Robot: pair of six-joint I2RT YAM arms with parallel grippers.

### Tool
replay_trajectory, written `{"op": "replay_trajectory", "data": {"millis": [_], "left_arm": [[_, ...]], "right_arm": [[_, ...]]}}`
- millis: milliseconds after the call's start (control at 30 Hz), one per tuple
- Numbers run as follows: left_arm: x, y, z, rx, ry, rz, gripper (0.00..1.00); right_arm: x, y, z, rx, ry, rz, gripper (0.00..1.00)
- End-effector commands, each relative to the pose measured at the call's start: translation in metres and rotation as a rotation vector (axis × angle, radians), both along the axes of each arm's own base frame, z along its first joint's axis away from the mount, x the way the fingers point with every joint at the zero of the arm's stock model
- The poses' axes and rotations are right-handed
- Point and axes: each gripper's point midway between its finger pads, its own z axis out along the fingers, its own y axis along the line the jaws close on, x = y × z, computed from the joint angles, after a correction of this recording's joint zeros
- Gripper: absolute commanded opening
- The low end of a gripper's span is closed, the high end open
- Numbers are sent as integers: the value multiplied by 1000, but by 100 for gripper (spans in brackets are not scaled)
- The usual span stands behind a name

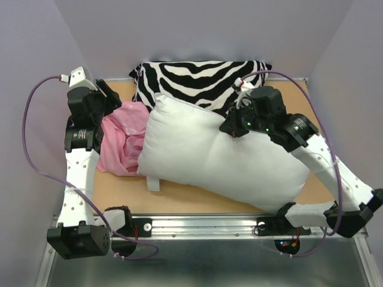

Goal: Remove the pillowcase from the pillow

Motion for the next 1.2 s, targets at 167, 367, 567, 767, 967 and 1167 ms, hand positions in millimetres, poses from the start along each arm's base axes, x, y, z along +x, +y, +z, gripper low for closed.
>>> {"op": "replay_trajectory", "data": {"millis": [167,367,567,767,967,1167], "left_arm": [[-18,-90,65,47,-175,-287,71],[-44,-138,59,-5,-218,-416,71],[-74,-179,68,-34,-289,-540,72],[-87,-173,51,-6,-255,-540,99],[-99,-162,40,0,-254,-520,99],[-106,-161,38,-9,-284,-529,99]], "right_arm": [[82,57,-25,12,-77,-5,16],[103,30,-17,-8,-118,-215,82],[88,3,38,105,-196,-318,100],[54,-26,38,181,-182,-371,100],[27,-60,12,178,-188,-440,100],[11,-83,-2,192,-195,-496,100]]}}
